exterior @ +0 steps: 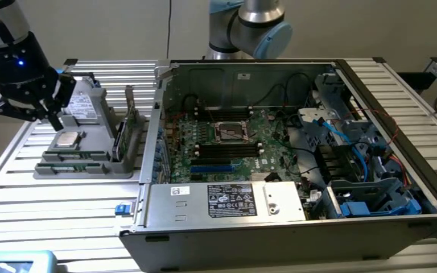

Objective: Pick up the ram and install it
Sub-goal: 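Pick up the ram and move it above insertion slot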

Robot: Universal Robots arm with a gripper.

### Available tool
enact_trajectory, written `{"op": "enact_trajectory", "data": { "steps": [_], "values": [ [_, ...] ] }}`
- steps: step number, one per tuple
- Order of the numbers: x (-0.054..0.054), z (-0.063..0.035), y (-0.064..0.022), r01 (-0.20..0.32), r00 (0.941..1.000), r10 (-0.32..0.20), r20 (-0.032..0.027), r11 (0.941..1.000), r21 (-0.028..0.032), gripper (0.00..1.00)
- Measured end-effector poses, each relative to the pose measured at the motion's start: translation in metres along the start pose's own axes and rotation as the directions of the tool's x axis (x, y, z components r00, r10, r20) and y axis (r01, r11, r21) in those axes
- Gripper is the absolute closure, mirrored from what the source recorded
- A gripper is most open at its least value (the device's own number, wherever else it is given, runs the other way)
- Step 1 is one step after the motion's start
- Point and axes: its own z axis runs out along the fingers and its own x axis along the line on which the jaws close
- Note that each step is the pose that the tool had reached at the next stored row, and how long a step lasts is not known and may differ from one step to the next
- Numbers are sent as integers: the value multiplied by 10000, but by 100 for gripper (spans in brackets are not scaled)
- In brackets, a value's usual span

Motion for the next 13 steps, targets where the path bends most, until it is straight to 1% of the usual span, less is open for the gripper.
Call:
{"op": "enact_trajectory", "data": {
  "steps": [2, 4, 7, 10, 13],
  "values": [
    [0, 0, 0, 360, 9994, -360, -9, 9994, 1, 89],
    [0, 1, 0, 718, 9974, -718, -14, 9974, 6, 89],
    [-1, 2, 0, 1261, 9920, -1261, 3, 9920, 41, 89],
    [0, 5, 0, 1807, 9835, -1808, 45, 9835, 109, 89],
    [-1, 8, 0, 2341, 9722, -2342, 58, 9721, 143, 89]
  ]
}}
